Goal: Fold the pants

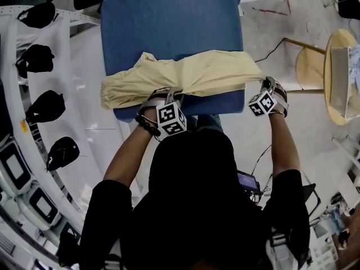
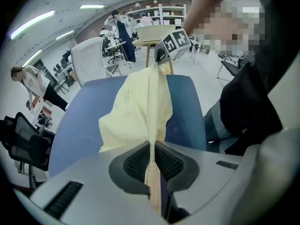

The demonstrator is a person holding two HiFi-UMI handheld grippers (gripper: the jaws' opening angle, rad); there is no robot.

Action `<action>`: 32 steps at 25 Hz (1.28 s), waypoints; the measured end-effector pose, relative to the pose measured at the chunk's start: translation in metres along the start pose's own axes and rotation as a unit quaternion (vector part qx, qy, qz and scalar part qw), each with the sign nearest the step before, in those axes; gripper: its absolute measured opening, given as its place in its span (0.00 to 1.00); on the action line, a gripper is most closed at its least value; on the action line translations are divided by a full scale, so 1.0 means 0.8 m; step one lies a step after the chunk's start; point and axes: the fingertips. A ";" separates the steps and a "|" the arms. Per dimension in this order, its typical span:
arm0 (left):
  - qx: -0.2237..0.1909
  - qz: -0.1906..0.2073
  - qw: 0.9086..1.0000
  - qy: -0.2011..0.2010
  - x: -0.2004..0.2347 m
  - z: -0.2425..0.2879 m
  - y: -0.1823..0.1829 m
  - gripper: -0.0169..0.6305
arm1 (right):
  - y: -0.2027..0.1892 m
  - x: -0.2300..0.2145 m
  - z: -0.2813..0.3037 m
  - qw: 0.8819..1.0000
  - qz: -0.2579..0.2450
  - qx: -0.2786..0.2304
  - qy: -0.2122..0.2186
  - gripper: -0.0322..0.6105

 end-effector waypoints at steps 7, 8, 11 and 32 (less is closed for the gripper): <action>-0.006 -0.034 0.999 -0.028 -0.023 0.013 -0.011 0.23 | -0.014 0.047 -0.015 0.992 0.053 0.018 0.114 0.27; -0.012 -0.038 0.999 -0.033 -0.027 0.014 -0.012 0.27 | -0.016 0.054 -0.021 0.990 0.059 0.016 0.131 0.28; -0.031 -0.050 0.998 -0.035 -0.031 0.009 -0.010 0.32 | -0.011 0.055 -0.035 0.985 0.084 -0.003 0.152 0.28; -0.042 -0.201 0.977 0.063 -0.031 -0.071 -0.206 0.33 | 0.266 0.113 -0.219 0.961 0.015 -0.228 0.156 0.29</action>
Point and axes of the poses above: the fingertips, and each gripper's own axes: z forward along the fingers, x to its left, y out of its top, and after that the axes turned 15 degrees about -y, right-handed
